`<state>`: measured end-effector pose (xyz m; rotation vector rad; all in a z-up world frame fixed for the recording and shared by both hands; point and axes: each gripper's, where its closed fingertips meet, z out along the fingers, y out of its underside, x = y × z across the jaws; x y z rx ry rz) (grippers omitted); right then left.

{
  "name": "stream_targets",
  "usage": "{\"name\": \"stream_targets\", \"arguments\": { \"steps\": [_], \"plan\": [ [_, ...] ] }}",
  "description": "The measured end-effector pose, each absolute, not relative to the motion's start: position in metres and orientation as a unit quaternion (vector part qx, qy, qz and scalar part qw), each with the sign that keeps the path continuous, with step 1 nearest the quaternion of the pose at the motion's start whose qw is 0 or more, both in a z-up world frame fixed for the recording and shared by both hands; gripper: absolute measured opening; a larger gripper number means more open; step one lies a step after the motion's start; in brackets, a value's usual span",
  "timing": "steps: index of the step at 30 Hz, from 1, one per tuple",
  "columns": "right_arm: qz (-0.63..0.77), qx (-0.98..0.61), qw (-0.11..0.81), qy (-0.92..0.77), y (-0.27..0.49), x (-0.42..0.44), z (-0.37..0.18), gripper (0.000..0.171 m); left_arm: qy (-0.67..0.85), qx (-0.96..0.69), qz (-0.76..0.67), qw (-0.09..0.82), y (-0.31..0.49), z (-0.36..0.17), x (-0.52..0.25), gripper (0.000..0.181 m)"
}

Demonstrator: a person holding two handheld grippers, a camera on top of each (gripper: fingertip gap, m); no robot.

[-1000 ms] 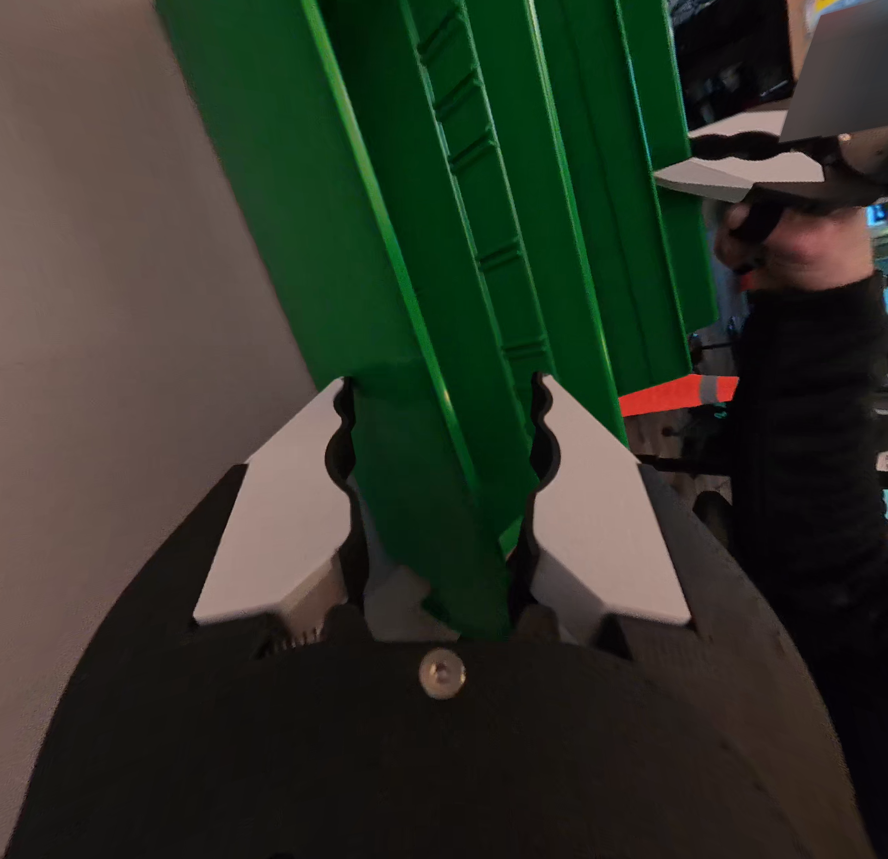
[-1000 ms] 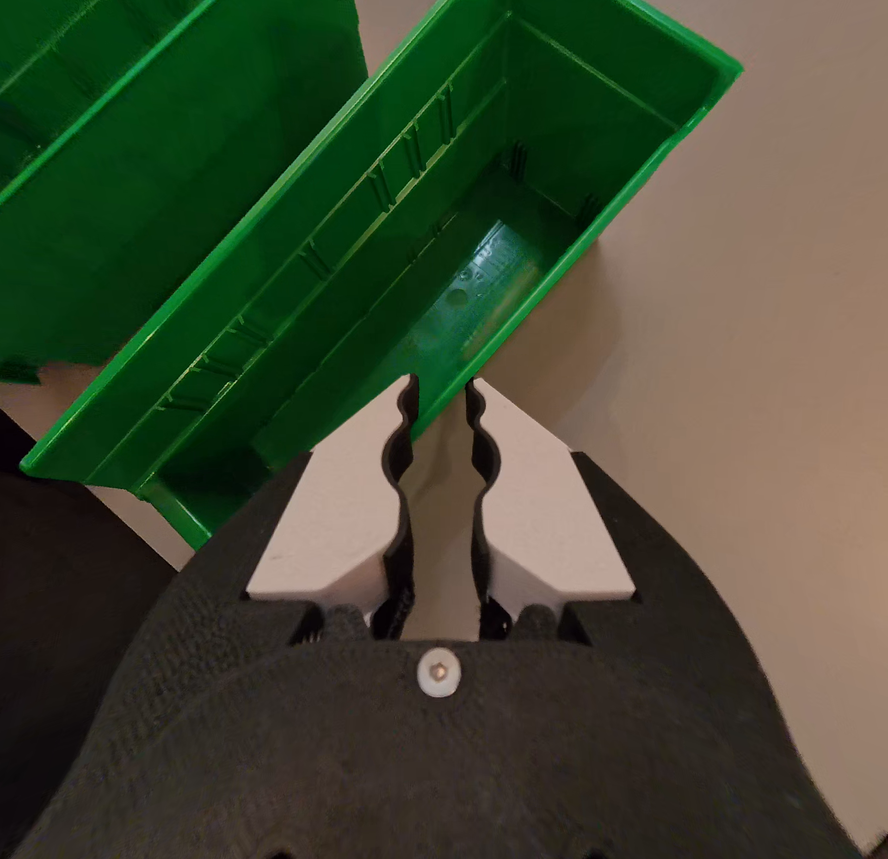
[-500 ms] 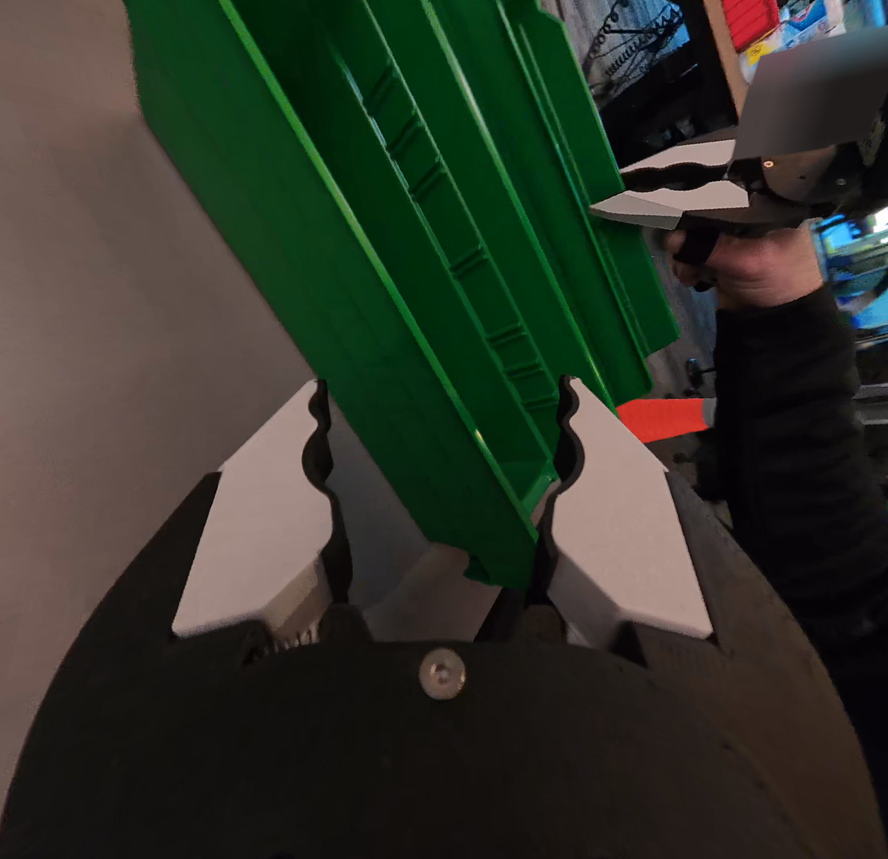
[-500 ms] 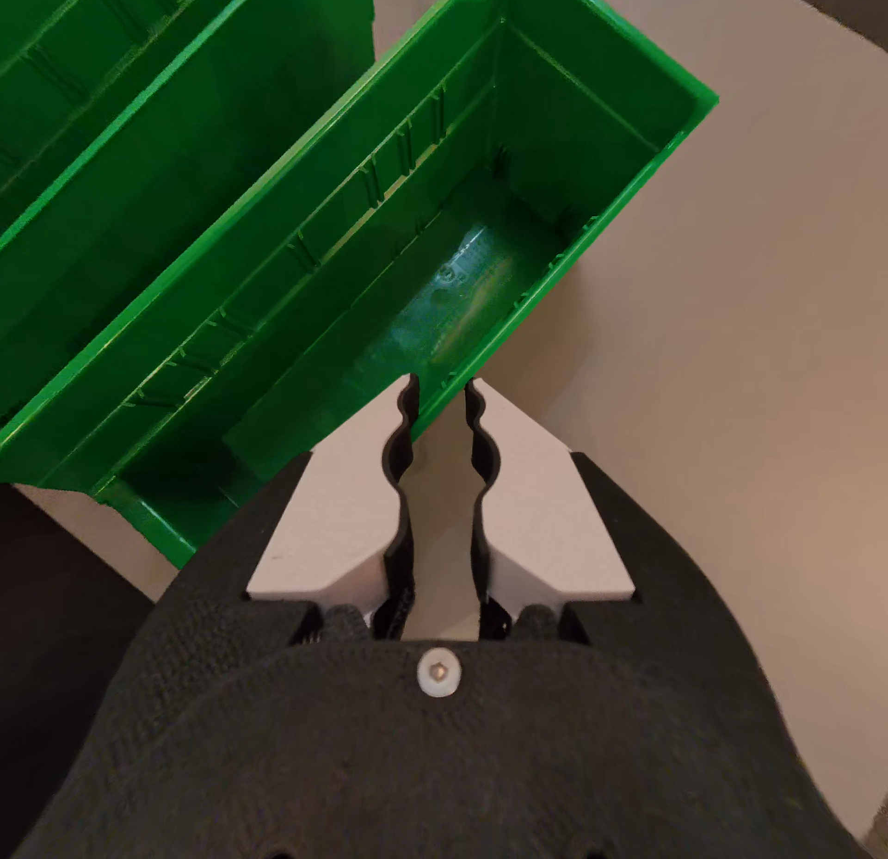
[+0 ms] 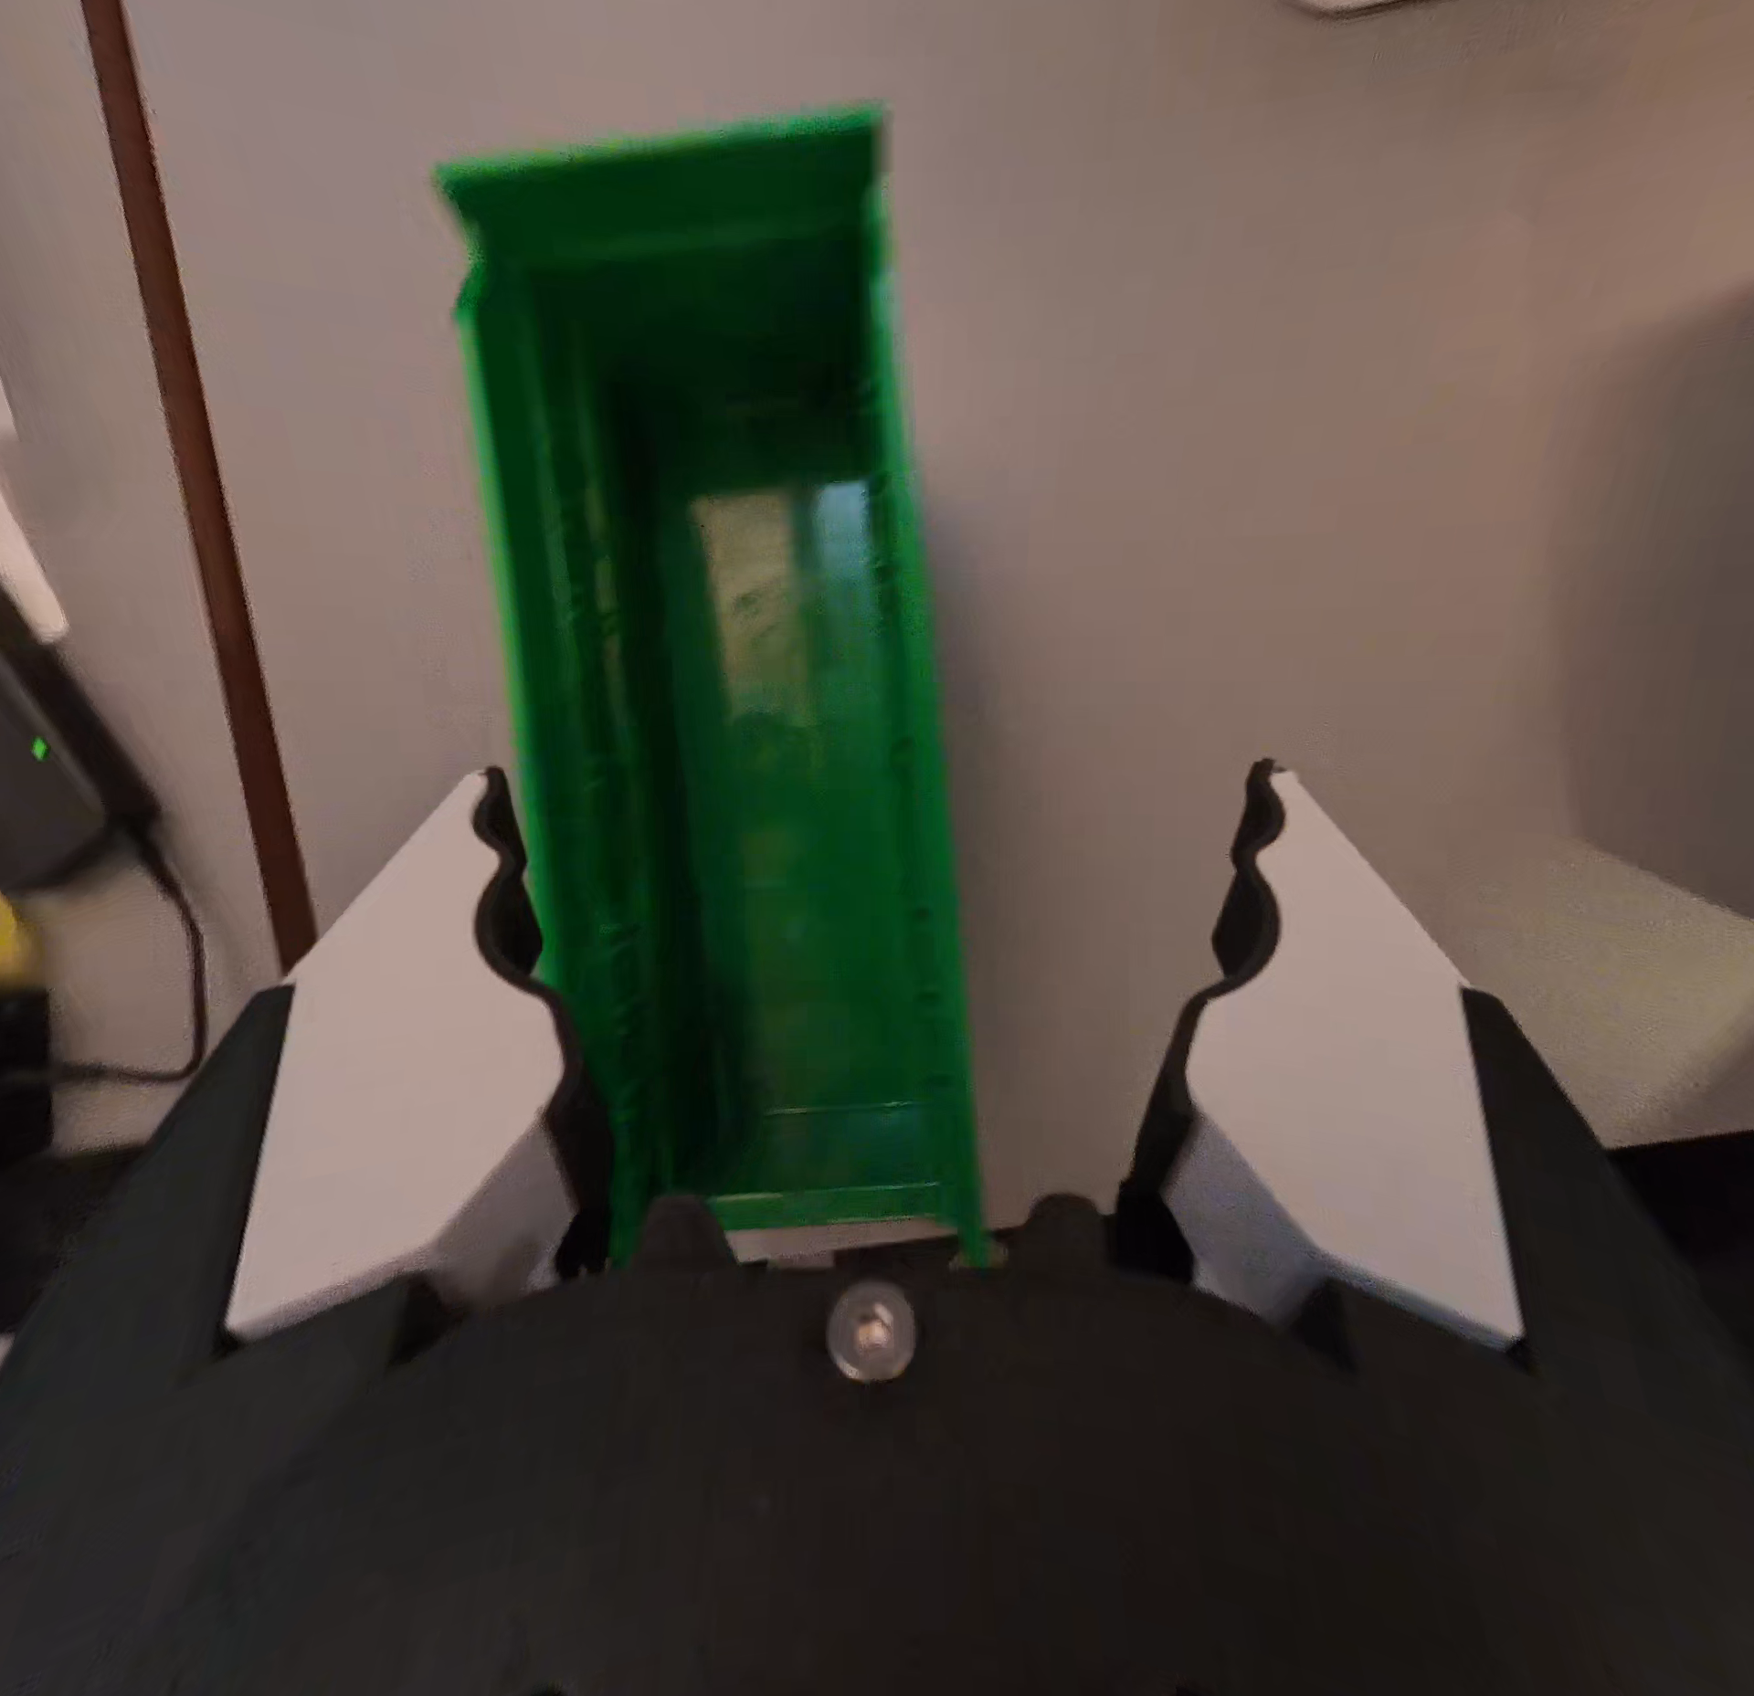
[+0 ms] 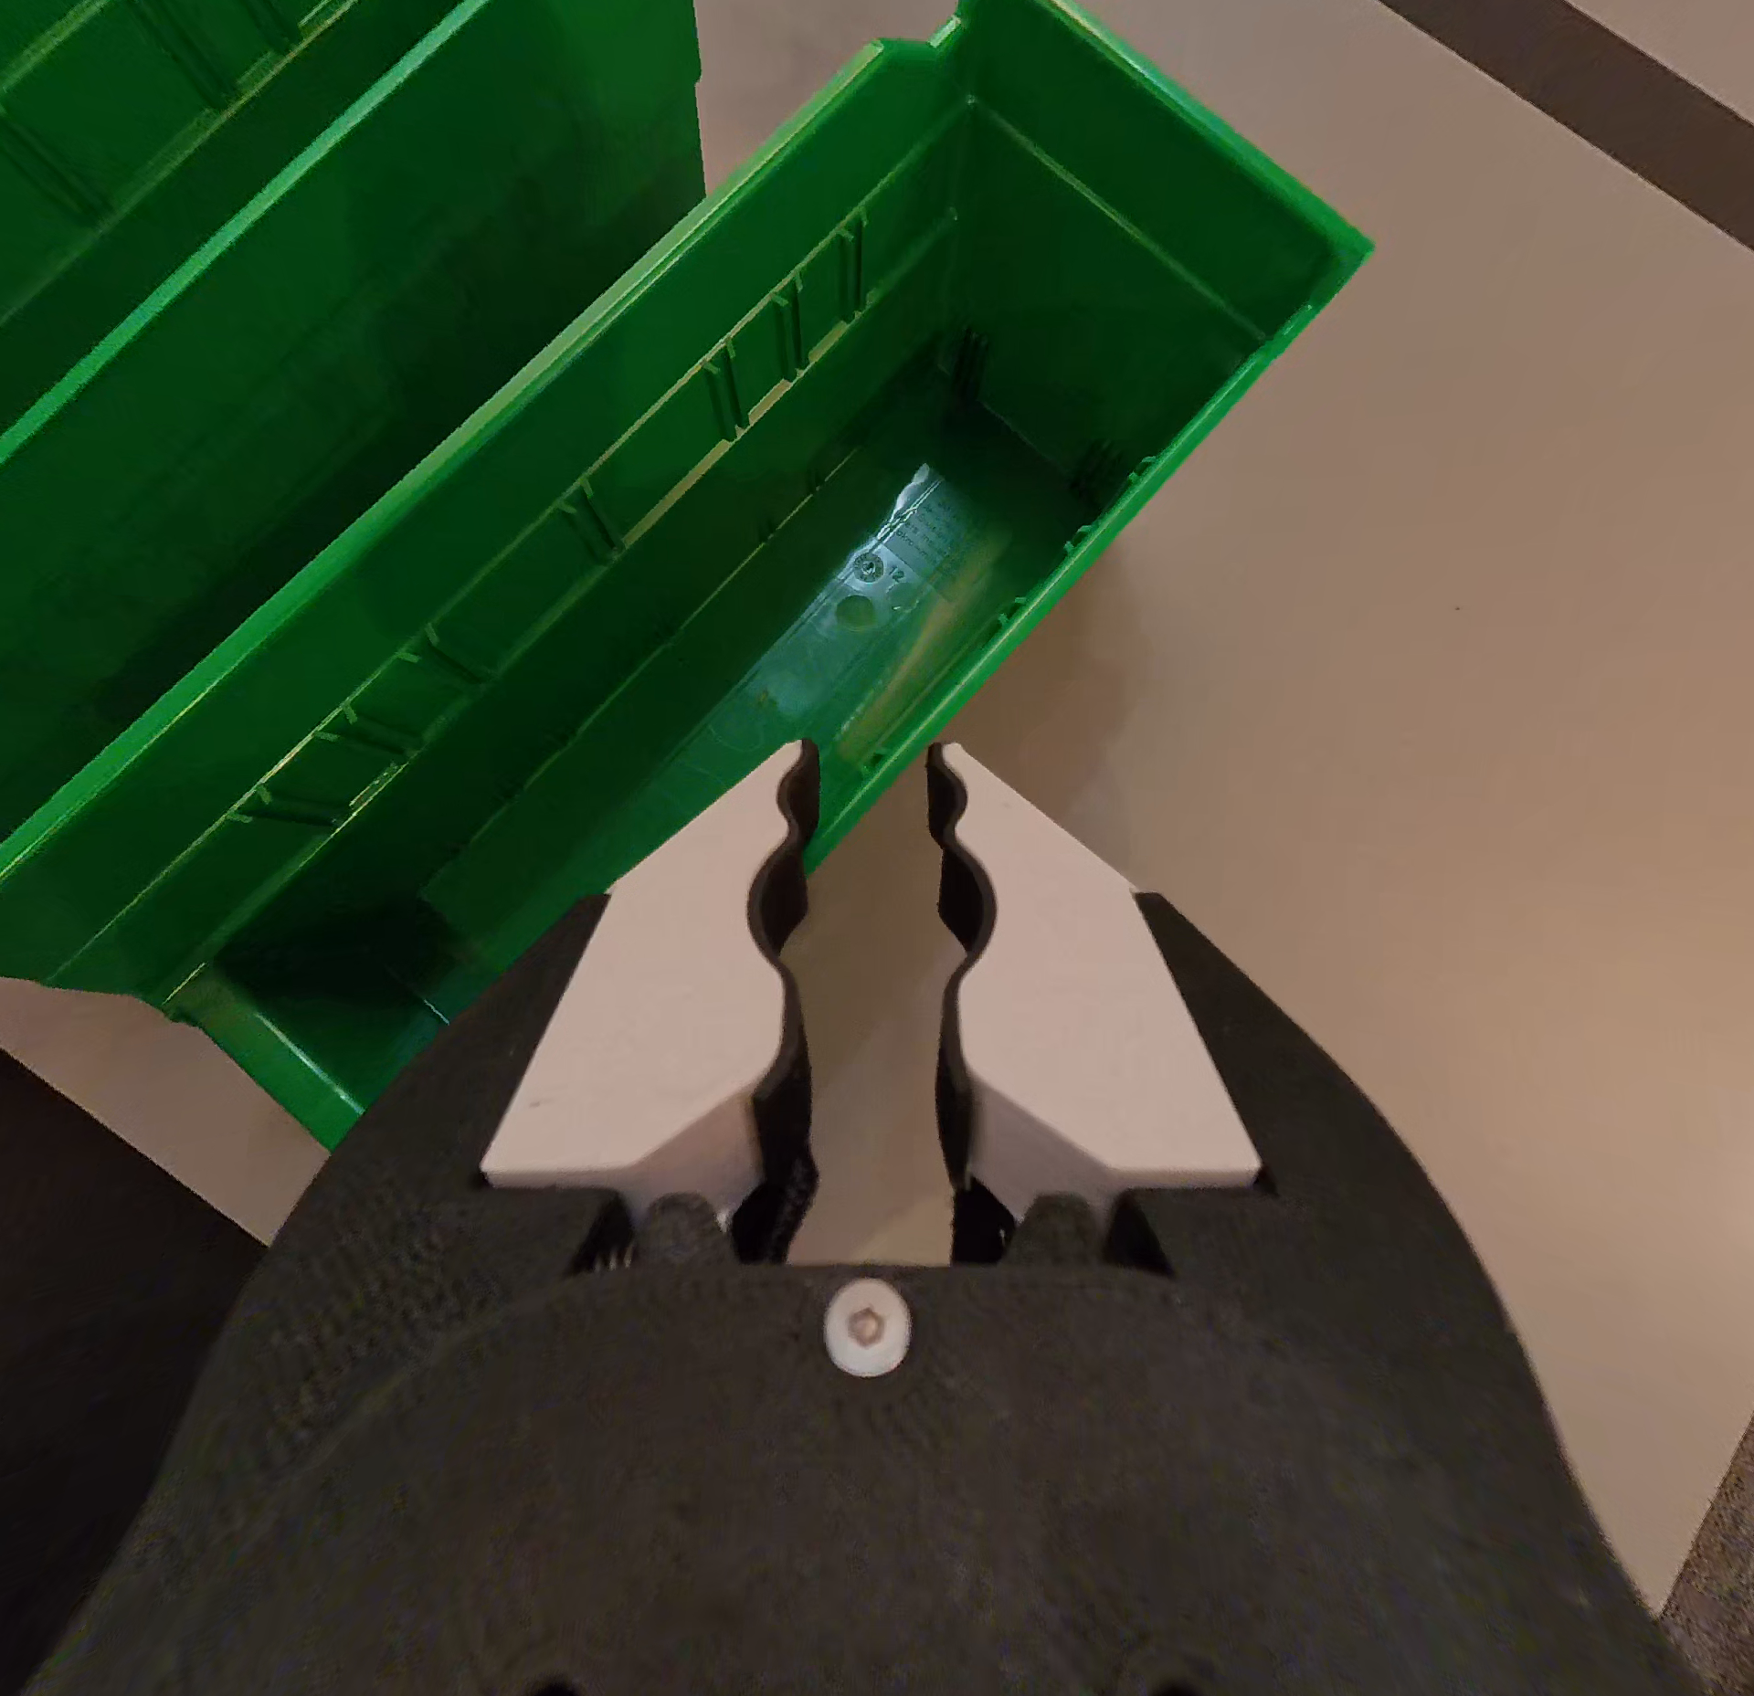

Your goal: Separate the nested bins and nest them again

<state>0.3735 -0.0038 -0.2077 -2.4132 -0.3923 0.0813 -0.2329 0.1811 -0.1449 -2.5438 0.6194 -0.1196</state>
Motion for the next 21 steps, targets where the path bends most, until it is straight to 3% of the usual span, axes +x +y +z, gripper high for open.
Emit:
{"name": "stream_targets", "arguments": {
  "steps": [3, 7, 12, 21],
  "plan": [
    [0.03, -0.928, 0.339, -0.151, -0.004, 0.372, -0.208, 0.02, 0.202, -0.956, -0.067, 0.202, 0.18, -0.175, -0.26, 0.143],
    [0.03, -0.929, 0.339, -0.149, -0.005, 0.372, -0.208, 0.02, 0.2, -0.959, -0.063, 0.189, 0.18, -0.192, -0.271, 0.118],
    [0.035, -0.928, 0.339, -0.148, -0.004, 0.371, -0.208, 0.019, 0.199, -0.957, -0.077, 0.197, 0.181, -0.189, -0.27, 0.103],
    [0.042, -0.928, 0.341, -0.146, -0.005, 0.371, -0.208, 0.019, 0.191, -0.944, -0.078, 0.258, 0.187, -0.158, -0.272, 0.096]
  ]
}}
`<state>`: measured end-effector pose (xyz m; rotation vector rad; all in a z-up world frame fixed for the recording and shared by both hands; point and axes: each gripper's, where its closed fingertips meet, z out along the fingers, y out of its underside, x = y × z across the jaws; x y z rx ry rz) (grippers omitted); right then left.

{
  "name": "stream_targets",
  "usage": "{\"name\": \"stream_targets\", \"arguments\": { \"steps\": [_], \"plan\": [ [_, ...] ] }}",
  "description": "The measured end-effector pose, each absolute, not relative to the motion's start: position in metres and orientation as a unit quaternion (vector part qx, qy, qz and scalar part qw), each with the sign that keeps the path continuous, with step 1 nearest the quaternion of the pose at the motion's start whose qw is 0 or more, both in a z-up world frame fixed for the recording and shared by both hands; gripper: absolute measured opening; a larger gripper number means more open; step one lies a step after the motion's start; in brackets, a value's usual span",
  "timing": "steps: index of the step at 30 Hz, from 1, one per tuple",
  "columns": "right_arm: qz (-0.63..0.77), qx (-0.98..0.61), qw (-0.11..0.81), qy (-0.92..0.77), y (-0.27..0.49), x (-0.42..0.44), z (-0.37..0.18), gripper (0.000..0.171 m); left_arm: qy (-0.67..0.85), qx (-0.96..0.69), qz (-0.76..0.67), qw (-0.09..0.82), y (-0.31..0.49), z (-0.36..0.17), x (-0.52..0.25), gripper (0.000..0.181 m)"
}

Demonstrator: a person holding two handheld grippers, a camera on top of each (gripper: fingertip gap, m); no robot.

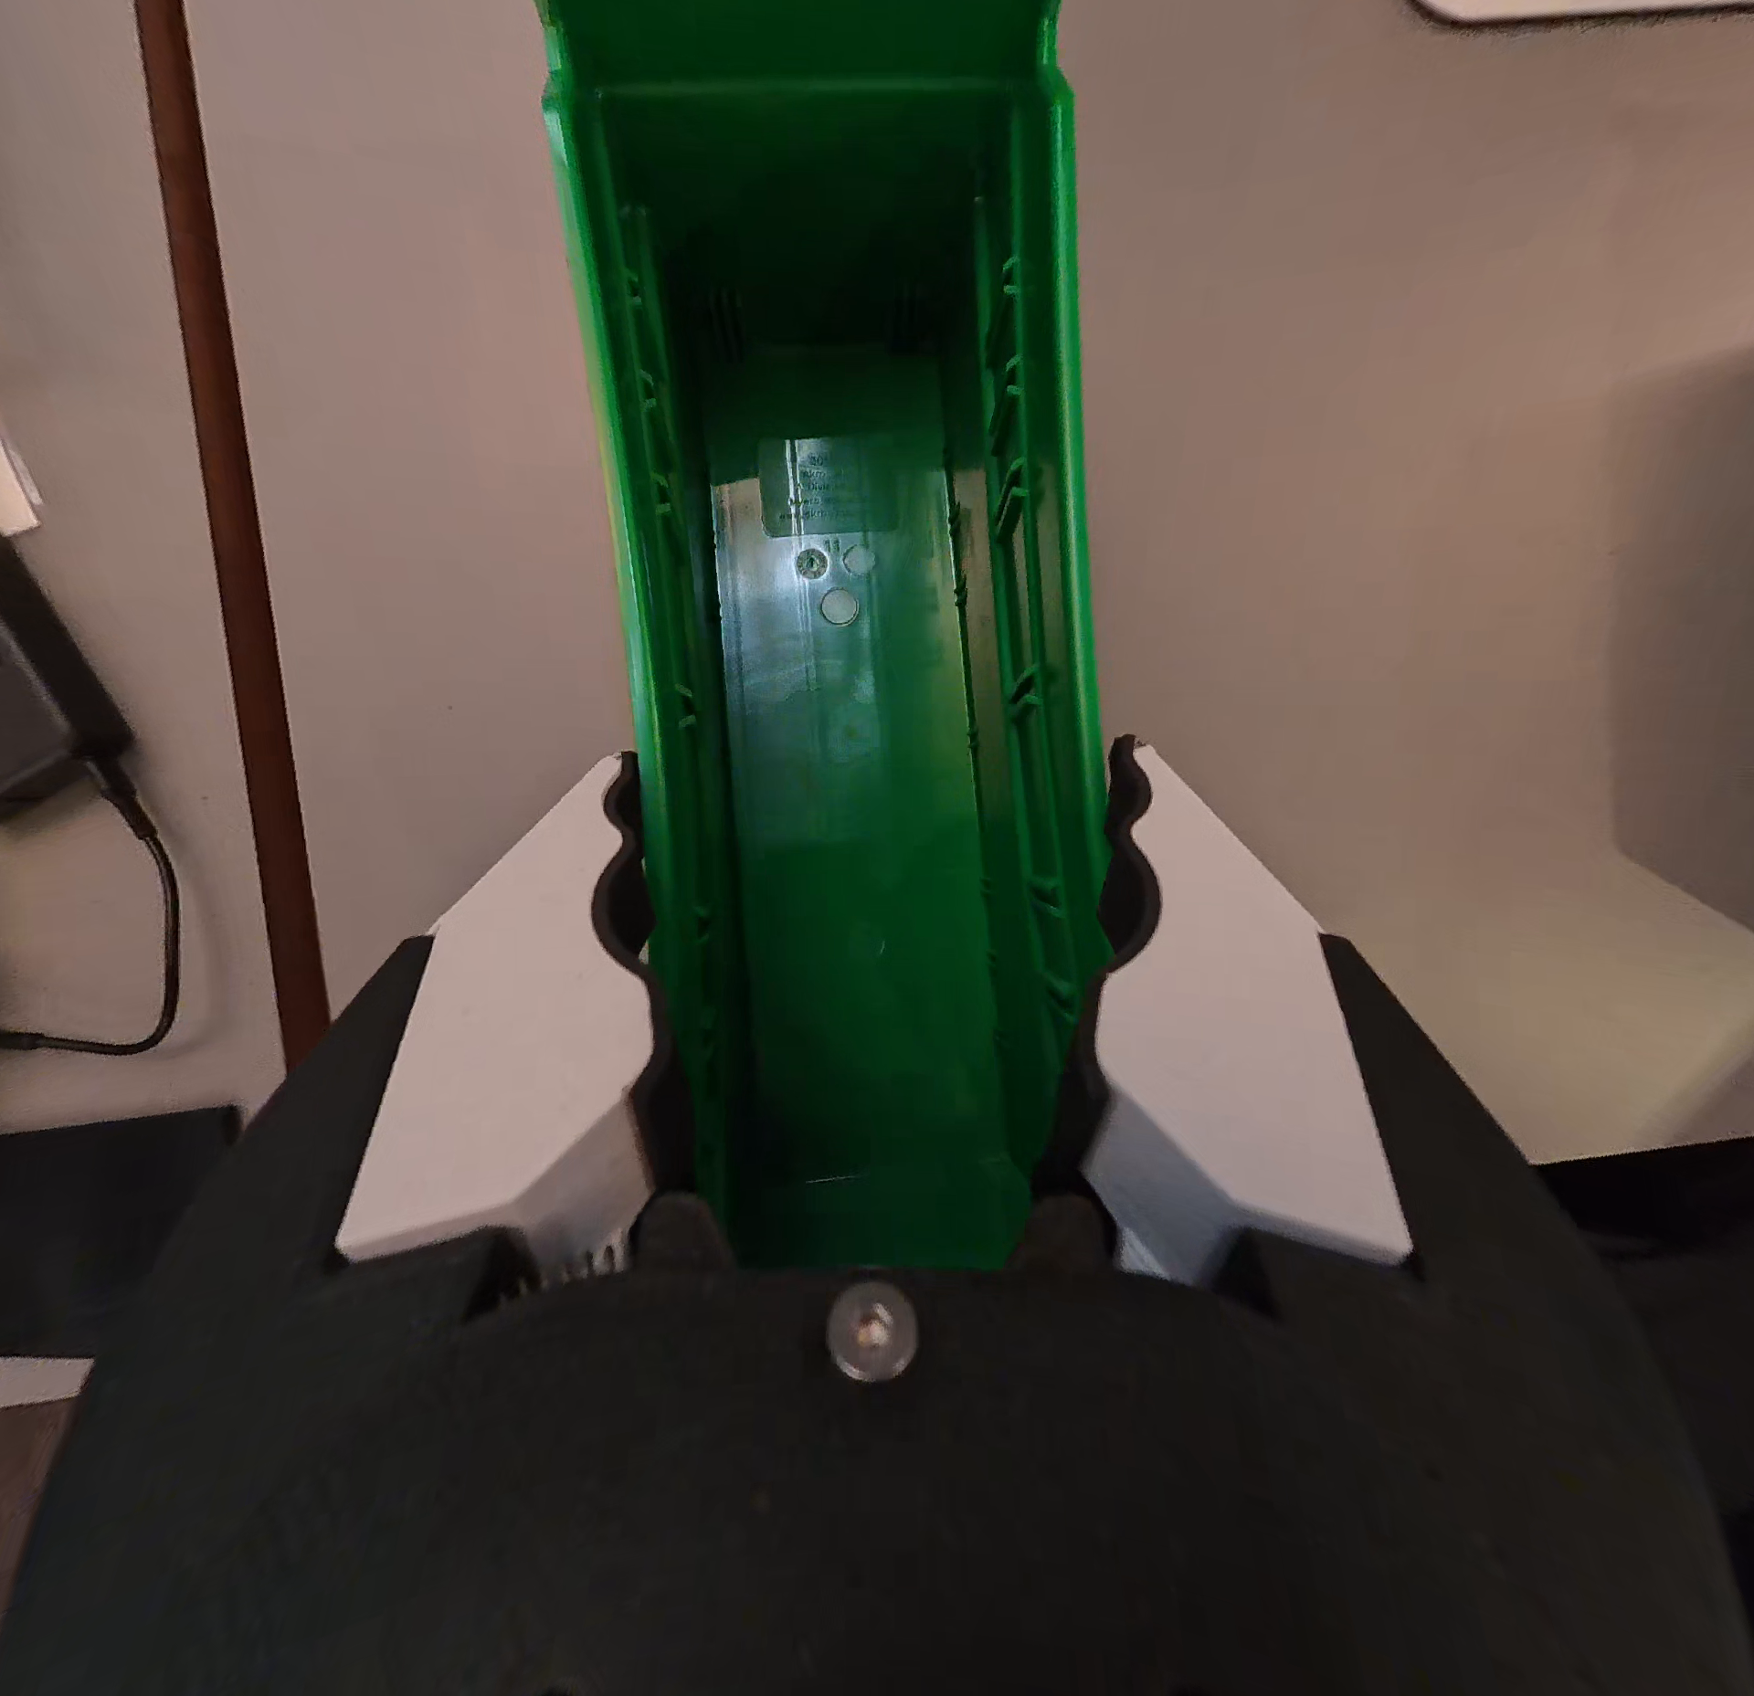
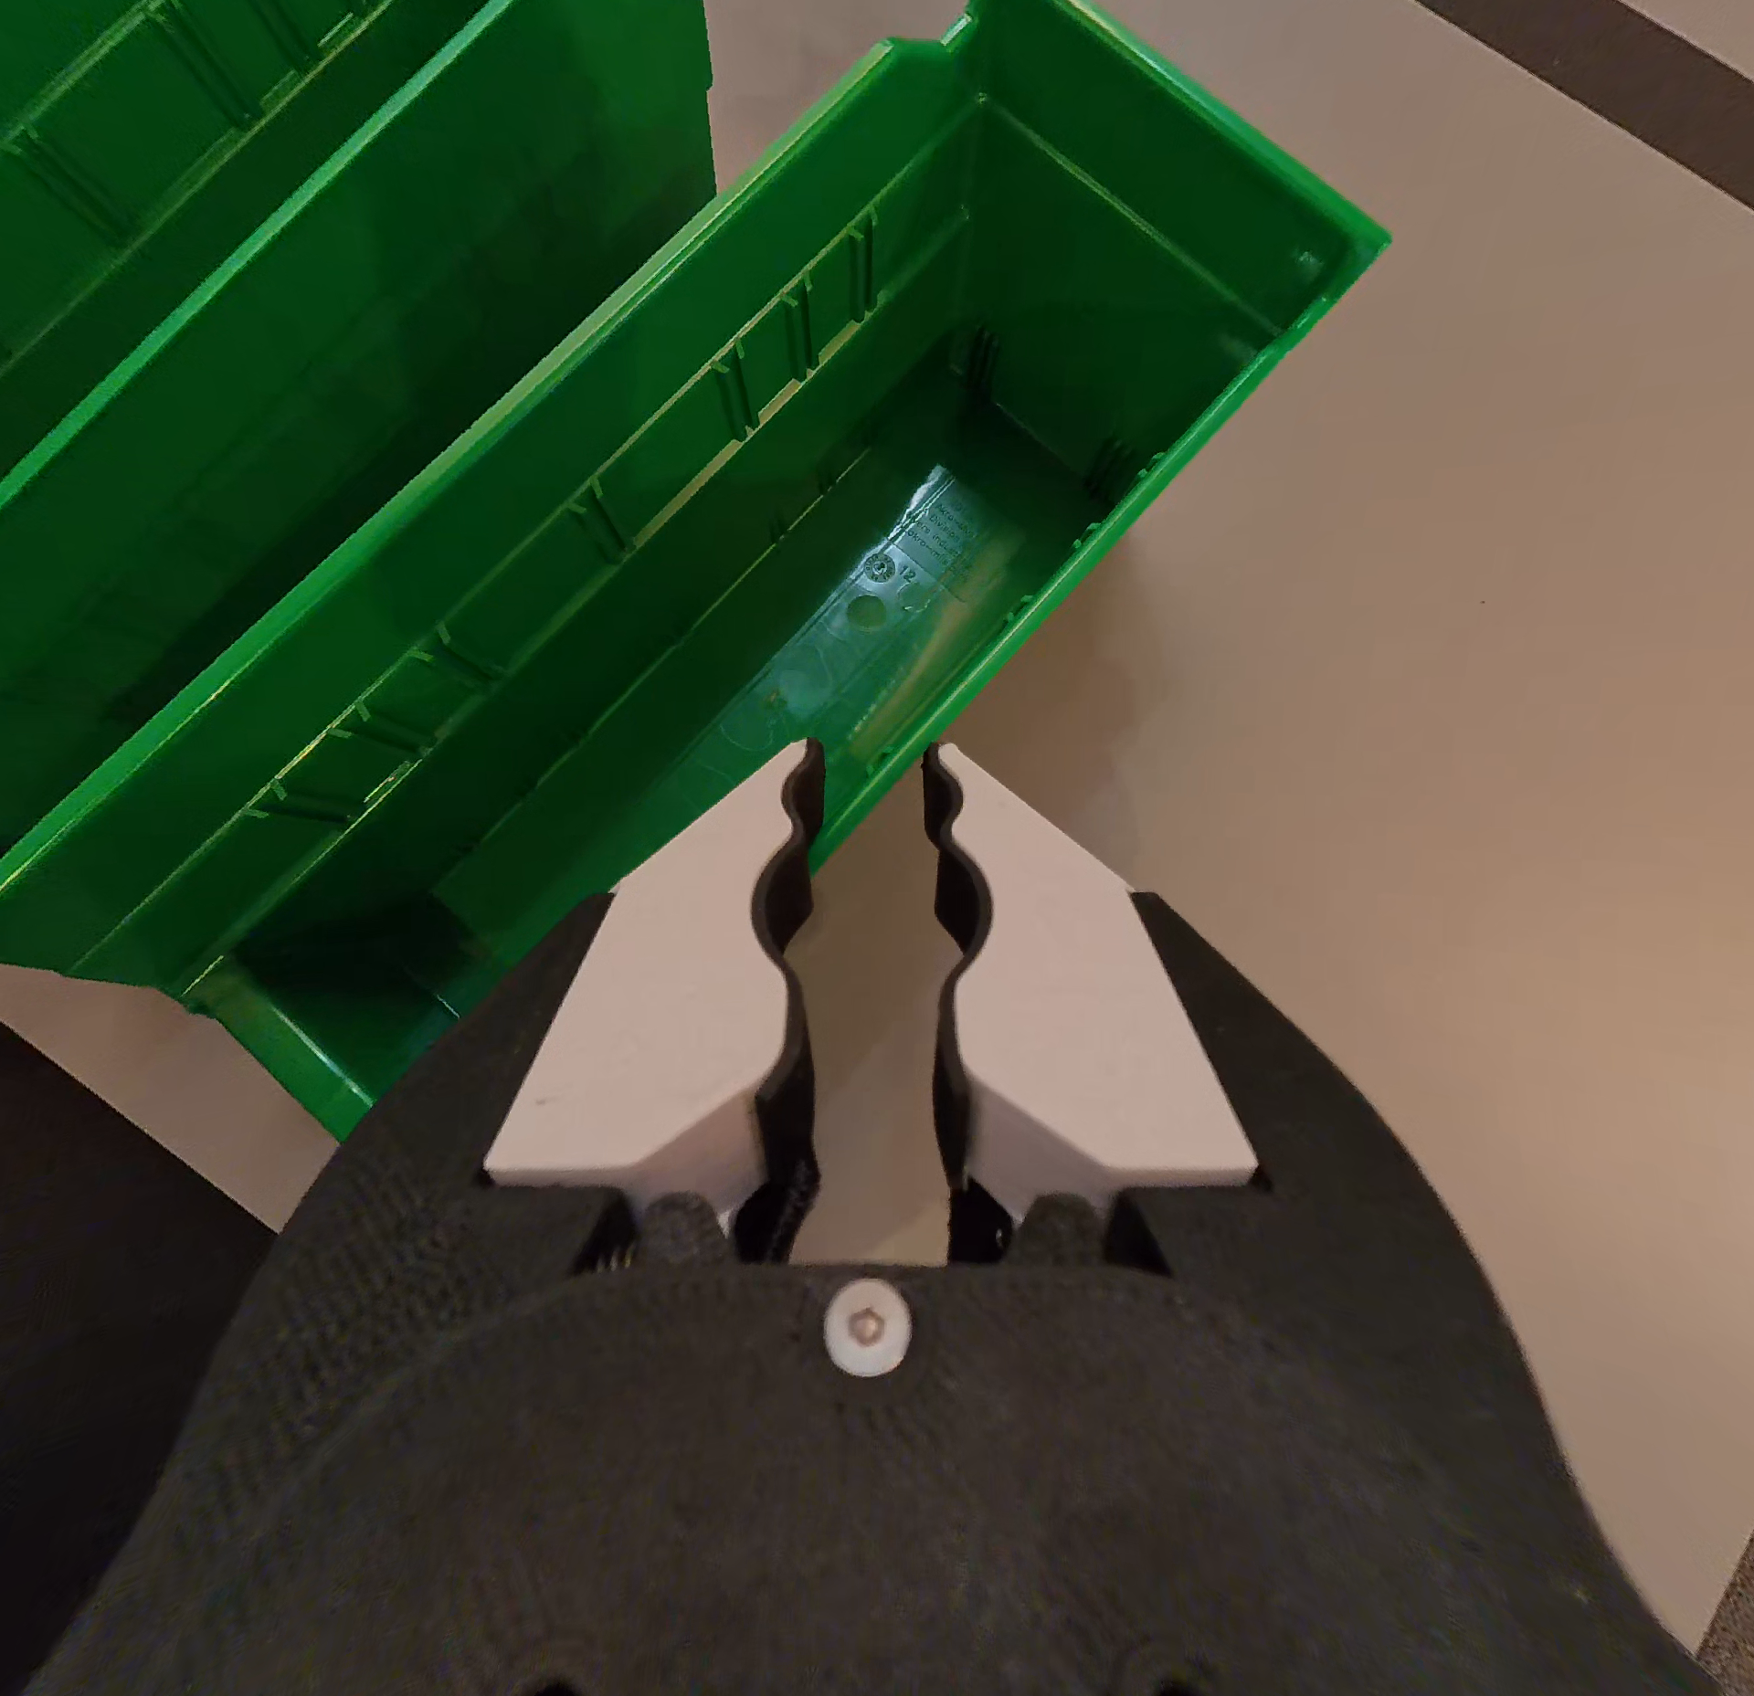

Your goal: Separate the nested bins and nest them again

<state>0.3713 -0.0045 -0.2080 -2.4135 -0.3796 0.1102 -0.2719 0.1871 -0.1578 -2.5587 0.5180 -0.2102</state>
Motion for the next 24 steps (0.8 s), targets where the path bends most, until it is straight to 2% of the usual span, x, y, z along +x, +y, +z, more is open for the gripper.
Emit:
{"name": "stream_targets", "arguments": {
  "steps": [9, 13, 15, 20, 24],
  "plan": [
    [0.041, -0.928, 0.34, -0.145, -0.005, 0.371, -0.208, 0.019, 0.188, -0.918, -0.078, 0.34, 0.184, -0.092, -0.269, 0.097],
    [0.041, -0.928, 0.34, -0.145, -0.004, 0.371, -0.208, 0.019, 0.227, -0.888, -0.093, 0.389, 0.167, -0.043, -0.226, 0.099],
    [0.041, -0.928, 0.34, -0.145, -0.004, 0.37, -0.208, 0.019, 0.253, -0.875, -0.118, 0.396, 0.156, -0.035, -0.19, 0.1],
    [0.044, -0.928, 0.34, -0.149, -0.005, 0.368, -0.208, 0.019, 0.289, -0.876, -0.188, 0.337, 0.136, -0.09, -0.107, 0.102],
    [0.047, -0.927, 0.34, -0.15, -0.005, 0.368, -0.208, 0.02, 0.283, -0.893, -0.186, 0.297, 0.131, -0.149, -0.077, 0.102]
  ]
}}
